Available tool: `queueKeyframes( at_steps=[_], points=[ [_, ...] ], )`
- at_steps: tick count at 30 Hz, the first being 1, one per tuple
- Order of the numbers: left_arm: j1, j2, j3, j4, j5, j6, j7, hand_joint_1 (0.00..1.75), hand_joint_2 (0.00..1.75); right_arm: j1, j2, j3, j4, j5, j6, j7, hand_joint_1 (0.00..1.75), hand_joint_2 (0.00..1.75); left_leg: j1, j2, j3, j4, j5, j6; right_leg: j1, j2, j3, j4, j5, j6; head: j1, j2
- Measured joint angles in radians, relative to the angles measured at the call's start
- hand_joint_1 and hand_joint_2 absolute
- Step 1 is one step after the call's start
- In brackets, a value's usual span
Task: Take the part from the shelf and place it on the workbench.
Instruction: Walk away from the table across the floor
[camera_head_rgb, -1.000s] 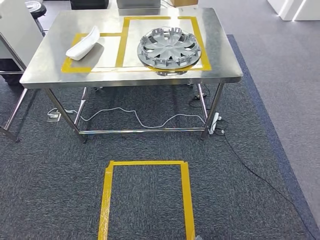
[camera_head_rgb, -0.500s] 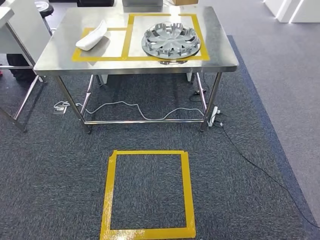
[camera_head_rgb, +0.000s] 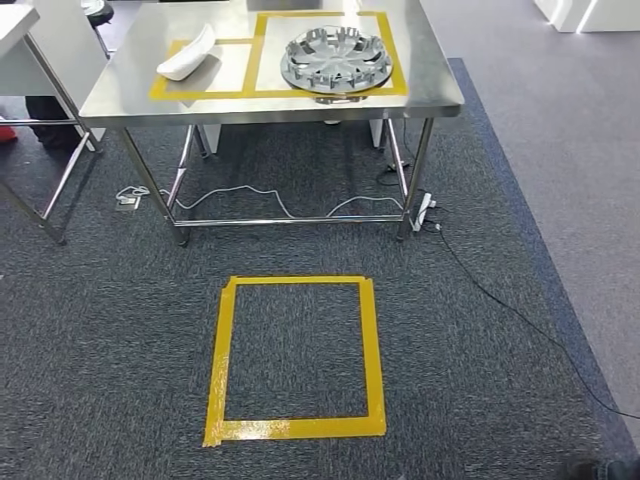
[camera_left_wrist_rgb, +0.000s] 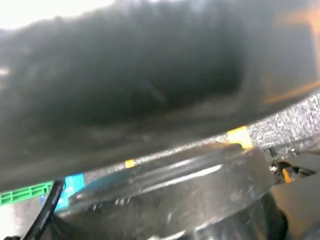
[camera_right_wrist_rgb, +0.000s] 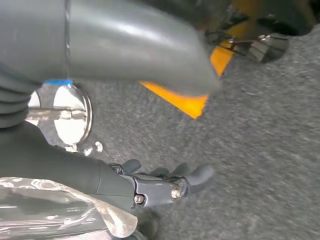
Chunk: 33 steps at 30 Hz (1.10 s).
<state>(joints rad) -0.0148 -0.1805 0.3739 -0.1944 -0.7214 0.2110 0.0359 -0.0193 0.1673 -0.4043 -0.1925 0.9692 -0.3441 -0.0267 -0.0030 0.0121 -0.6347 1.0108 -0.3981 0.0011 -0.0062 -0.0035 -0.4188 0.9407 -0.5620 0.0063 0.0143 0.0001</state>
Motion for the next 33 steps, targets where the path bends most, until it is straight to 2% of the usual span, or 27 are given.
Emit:
queueKeyframes(
  at_steps=[1,2,4,5,6,7,8,9,11,12,14,15,16,17,19,20,21,22,23,24,25,26,27,28,30,31,33],
  points=[
    [0.002,0.000,0.000,0.000,0.000,0.000,0.000,0.00,0.00,0.002,0.000,0.000,0.001,0.000,0.000,0.000,0.00,0.00,0.001,-0.002,-0.006,0.025,-0.037,-0.006,-0.001,-0.003,-0.011,0.000,0.012,-0.009,-0.002,0.000],
    [0.005,0.001,0.000,0.001,0.000,0.000,0.000,0.00,0.00,0.003,0.000,0.000,0.002,0.000,0.000,0.001,0.00,0.00,0.003,-0.004,-0.014,0.068,-0.091,-0.010,-0.001,-0.005,-0.025,0.000,0.025,-0.016,-0.004,0.000],
    [0.006,0.001,0.000,0.001,0.000,0.000,0.001,0.00,0.00,0.004,0.001,0.000,0.002,0.000,0.001,0.001,0.00,0.00,0.004,-0.004,-0.026,0.189,-0.196,-0.016,0.001,-0.007,-0.055,0.004,0.050,-0.022,-0.010,0.000],
    [0.006,0.001,0.000,0.001,0.000,0.000,0.001,0.00,0.00,0.004,0.001,0.000,0.002,0.000,0.001,0.001,0.00,0.00,0.004,-0.004,-0.027,0.244,-0.215,-0.017,0.003,-0.008,-0.073,0.009,0.062,-0.022,-0.011,0.000],
    [0.005,0.002,0.000,0.001,0.000,0.000,0.001,0.00,0.00,0.004,0.001,-0.001,0.002,0.000,0.001,0.001,0.00,0.00,0.004,-0.004,-0.019,0.277,-0.206,-0.017,0.003,-0.009,-0.092,0.016,0.074,-0.022,-0.012,0.000],
    [0.005,0.002,0.000,0.001,0.000,0.000,0.001,0.00,0.00,0.004,0.001,-0.001,0.002,0.000,0.001,0.001,0.00,0.00,0.004,-0.005,0.002,0.277,-0.177,-0.016,0.004,-0.010,-0.113,0.025,0.085,-0.021,-0.012,0.000],
    [0.005,0.002,0.000,0.001,0.000,0.000,0.001,0.00,0.00,0.003,0.001,-0.001,0.002,0.000,0.001,0.001,0.00,0.00,0.004,-0.005,0.038,0.244,-0.144,-0.014,0.004,-0.011,-0.134,0.035,0.095,-0.019,-0.013,0.000],
    [0.004,0.003,0.000,0.001,0.000,0.000,0.001,0.00,0.00,0.003,0.001,-0.001,0.002,0.000,0.001,0.000,0.00,0.00,0.004,-0.006,0.089,0.179,-0.128,-0.010,0.004,-0.010,-0.152,0.044,0.103,-0.016,-0.013,0.000],
    [0.003,0.003,0.000,0.001,0.000,0.000,0.001,0.00,0.00,0.003,0.002,-0.001,0.002,0.000,0.001,0.000,0.00,0.00,0.001,-0.009,0.184,0.034,-0.141,0.000,0.006,-0.010,-0.178,0.061,0.117,-0.006,-0.012,0.000],
    [0.002,0.003,0.000,0.001,0.000,0.000,0.000,0.00,0.00,0.003,0.002,-0.001,0.002,0.000,0.001,0.000,0.00,0.00,-0.001,-0.011,0.209,-0.014,-0.158,0.004,0.006,-0.010,-0.186,0.065,0.126,0.000,-0.012,0.000],
    [0.001,0.003,0.000,0.001,-0.001,0.001,0.000,0.00,0.00,0.003,0.002,-0.001,0.003,0.000,0.001,0.000,0.00,0.00,-0.002,-0.010,0.206,-0.039,-0.161,0.017,0.006,-0.011,-0.199,0.066,0.145,0.012,-0.012,0.000],
    [0.001,0.003,0.000,0.002,-0.002,0.001,0.000,0.00,0.00,0.004,0.002,-0.001,0.004,0.000,0.001,0.000,0.00,0.00,-0.001,-0.008,0.194,-0.041,-0.152,0.024,0.005,-0.009,-0.207,0.070,0.139,0.018,-0.013,0.000],
    [0.002,0.002,0.000,0.002,-0.004,0.001,0.000,0.00,0.00,0.005,0.001,-0.001,0.004,0.000,0.001,0.000,0.00,0.00,0.001,-0.006,0.180,-0.042,-0.139,0.034,0.004,-0.006,-0.217,0.086,0.112,0.024,-0.011,0.000],
    [0.002,0.002,0.000,0.002,-0.006,0.000,0.000,0.00,0.00,0.006,0.001,-0.002,0.005,0.001,0.001,0.001,0.00,0.00,0.002,-0.004,0.163,-0.043,-0.124,0.041,0.003,-0.004,-0.231,0.120,0.064,0.030,-0.009,0.000],
    [0.001,0.002,0.000,0.002,-0.012,0.001,0.001,0.00,0.00,0.006,0.001,-0.003,0.005,0.003,0.001,0.005,0.00,0.00,0.002,-0.001,0.128,-0.042,-0.094,0.048,0.002,-0.001,-0.257,0.236,-0.044,0.039,-0.003,0.000],
    [0.001,0.001,0.000,0.002,-0.015,0.001,0.001,0.00,0.00,0.006,0.001,-0.004,0.005,0.003,0.001,0.007,0.00,0.00,0.001,0.000,0.109,-0.041,-0.079,0.048,0.001,0.000,-0.263,0.295,-0.068,0.042,-0.002,0.000],
    [0.001,0.001,0.000,0.002,-0.017,0.001,0.001,0.00,0.00,0.005,0.001,-0.004,0.005,0.004,0.001,0.009,0.00,0.00,0.001,0.001,0.089,-0.039,-0.064,0.046,0.001,0.000,-0.257,0.336,-0.063,0.045,-0.001,0.000],
    [0.001,0.001,0.000,0.002,-0.020,0.001,0.001,0.00,0.00,0.004,0.001,-0.005,0.005,0.004,0.001,0.010,0.00,0.00,0.001,0.002,0.068,-0.037,-0.050,0.044,0.000,0.000,-0.238,0.349,-0.034,0.046,-0.001,0.000],
    [0.000,0.001,-0.001,0.002,-0.022,0.001,0.001,0.00,0.00,0.004,0.001,-0.006,0.005,0.004,0.001,0.012,0.00,0.00,0.001,0.003,0.049,-0.034,-0.036,0.041,-0.002,0.000,-0.204,0.330,0.002,0.046,-0.001,0.000],
    [-0.001,0.001,-0.001,0.002,-0.024,0.001,0.001,0.00,0.00,0.003,0.001,-0.006,0.005,0.005,0.001,0.013,0.00,0.00,0.001,0.003,0.032,-0.029,-0.024,0.037,-0.004,0.000,-0.152,0.279,0.025,0.045,-0.001,0.000],
    [-0.002,0.001,-0.001,0.002,-0.024,0.001,0.002,0.00,0.00,0.001,0.001,-0.006,0.005,0.006,0.001,0.014,0.00,0.00,-0.001,0.003,0.018,-0.024,-0.013,0.033,-0.005,0.001,-0.082,0.196,0.027,0.044,0.000,0.000],
    [-0.003,0.000,-0.001,0.002,-0.027,0.002,0.005,0.00,0.00,-0.002,0.001,-0.007,0.005,0.008,0.001,0.015,0.00,0.00,-0.002,0.003,0.008,-0.019,-0.004,0.027,-0.005,0.002,-0.021,0.108,0.006,0.038,0.001,0.000],
    [-0.006,0.000,-0.002,0.002,-0.029,0.002,0.011,0.00,0.00,-0.005,0.001,-0.007,0.004,0.009,0.000,0.015,0.00,0.44,-0.003,0.003,0.000,-0.016,0.007,0.021,-0.004,0.003,0.022,0.040,-0.018,0.029,0.000,0.000],
    [-0.007,0.000,-0.002,0.002,-0.033,0.000,0.019,0.00,0.44,-0.008,0.001,-0.007,0.004,0.009,-0.001,0.016,0.00,0.87,-0.004,0.003,-0.006,-0.016,0.017,0.014,-0.002,0.004,0.044,-0.003,-0.035,0.019,0.000,0.000],
    [-0.007,0.001,-0.002,0.003,-0.040,-0.007,0.037,0.00,1.31,-0.006,0.001,-0.009,0.004,0.002,-0.002,0.016,0.00,1.75,0.000,0.003,-0.015,-0.016,0.029,0.001,-0.002,0.003,0.030,-0.013,-0.033,-0.002,-0.001,0.000],
    [-0.005,0.001,-0.003,0.003,-0.042,-0.012,0.043,0.00,1.75,-0.004,0.001,-0.012,0.005,-0.003,-0.003,0.016,0.00,1.75,0.001,0.002,-0.021,-0.003,0.011,-0.005,-0.002,0.000,0.022,-0.012,-0.023,-0.010,-0.001,0.000],
    [-0.001,0.002,-0.003,0.003,-0.043,-0.017,0.050,0.00,1.75,0.000,0.001,-0.017,0.005,-0.013,-0.003,0.017,0.00,1.75,0.004,0.000,-0.045,0.083,-0.081,-0.015,-0.002,-0.004,0.003,-0.011,-0.004,-0.022,-0.006,0.000]
  ],
)
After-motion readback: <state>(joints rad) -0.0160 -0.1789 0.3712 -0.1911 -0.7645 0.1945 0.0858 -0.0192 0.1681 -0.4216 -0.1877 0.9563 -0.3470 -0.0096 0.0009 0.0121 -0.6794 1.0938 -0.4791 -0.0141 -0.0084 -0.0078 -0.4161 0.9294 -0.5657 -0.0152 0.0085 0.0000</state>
